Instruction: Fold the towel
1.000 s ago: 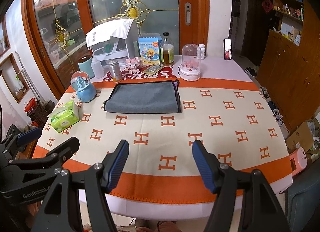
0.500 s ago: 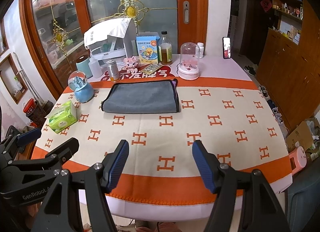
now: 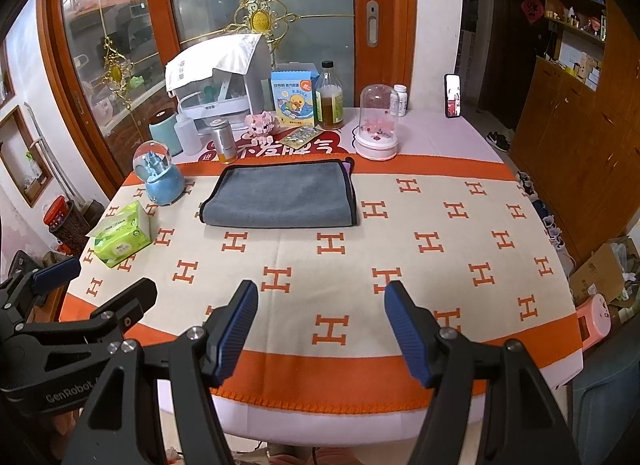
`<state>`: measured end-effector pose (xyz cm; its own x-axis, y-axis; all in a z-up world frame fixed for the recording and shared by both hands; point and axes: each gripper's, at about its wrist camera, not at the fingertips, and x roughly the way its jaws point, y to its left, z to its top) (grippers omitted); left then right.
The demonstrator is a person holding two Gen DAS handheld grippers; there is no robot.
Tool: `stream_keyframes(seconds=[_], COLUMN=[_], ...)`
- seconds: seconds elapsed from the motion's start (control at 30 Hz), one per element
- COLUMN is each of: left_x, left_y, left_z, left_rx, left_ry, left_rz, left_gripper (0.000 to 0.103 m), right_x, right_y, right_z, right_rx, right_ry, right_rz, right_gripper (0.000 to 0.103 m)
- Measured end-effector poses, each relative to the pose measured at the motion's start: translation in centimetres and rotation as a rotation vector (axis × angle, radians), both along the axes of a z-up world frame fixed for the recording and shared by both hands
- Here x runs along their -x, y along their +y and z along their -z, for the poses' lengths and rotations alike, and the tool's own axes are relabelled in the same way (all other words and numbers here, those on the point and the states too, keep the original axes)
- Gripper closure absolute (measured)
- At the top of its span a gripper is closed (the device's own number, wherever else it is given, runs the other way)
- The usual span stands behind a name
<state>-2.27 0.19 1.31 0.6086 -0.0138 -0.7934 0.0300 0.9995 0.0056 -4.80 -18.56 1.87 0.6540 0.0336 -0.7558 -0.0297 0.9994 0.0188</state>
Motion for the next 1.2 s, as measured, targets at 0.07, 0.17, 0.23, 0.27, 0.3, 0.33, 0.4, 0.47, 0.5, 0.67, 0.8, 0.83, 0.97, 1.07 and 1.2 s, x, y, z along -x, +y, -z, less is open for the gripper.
stream_keyframes(seconds=[0.07,0.17,0.23,0.27,0.3,0.33,0.4,0.47,0.5,0.67,0.8,0.83,0.97,1.07,1.2], left_x=[-0.03,-0.05,-0.06,-0.05,-0.07,-0.08,-0.09,-0.12,-0.12,-0.15,-0.18,-0.19,-0.14,-0.14,-0.16], left_y=[0.01,0.2,0.18,0.17,0.17,0.16,0.14,0.18,0.31,0.41,0.4,0.4,0.71,0.69,0.82], left_z=[0.05,0.13,0.1,0.14,0.1,0.1,0.09,0.17,0.29,0.44,0.43,0.42,0.58,0.56,0.68], left_rx=[0.002,0.002,0.002,0.001,0.001,0.001,0.001,0.001,0.001,-0.002,-0.001,-0.001,-0.003,-0.004,-0.004], left_ry=[0.002,0.003,0.003,0.003,0.002,0.003,0.003,0.006,0.007,0.006,0.007,0.007,0.007,0.007,0.009], left_rz=[0.001,0.002,0.003,0.003,0.003,0.002,0.002,0.002,0.003,0.004,0.004,0.004,0.005,0.004,0.006], left_gripper=[0.002,0.002,0.002,0.002,0.002,0.002,0.002,0.002,0.002,0.002,0.002,0.002,0.002,0.002,0.002], right_x=[-0.15,-0.2,-0.22,-0.19,-0.19,-0.22,-0.21,-0.25,-0.23,-0.29,-0.26,-0.28,-0.29,-0.32,-0.33], right_y=[-0.04,0.0,-0.06,0.04,0.06,0.03,0.06,0.01,0.08,0.05,0.15,0.12,0.17,0.19,0.18], right_z=[0.14,0.14,0.17,0.12,0.11,0.12,0.09,0.1,0.07,0.12,0.07,0.08,0.07,0.07,0.18], right_rx=[0.002,0.003,0.005,0.003,0.002,0.003,0.003,0.002,0.003,0.003,0.003,0.003,0.003,0.003,0.003], right_ry=[0.003,0.003,0.003,0.003,0.003,0.004,0.004,0.005,0.004,0.005,0.005,0.005,0.005,0.006,0.007], right_rz=[0.0,0.001,0.001,0.001,0.001,0.001,0.001,0.0,0.0,0.001,0.001,0.001,0.001,0.0,0.001], right_gripper=[0.037,0.037,0.037,0.037,0.037,0.037,0.037,0.037,0.037,0.037,0.037,0.037,0.037,0.037,0.037])
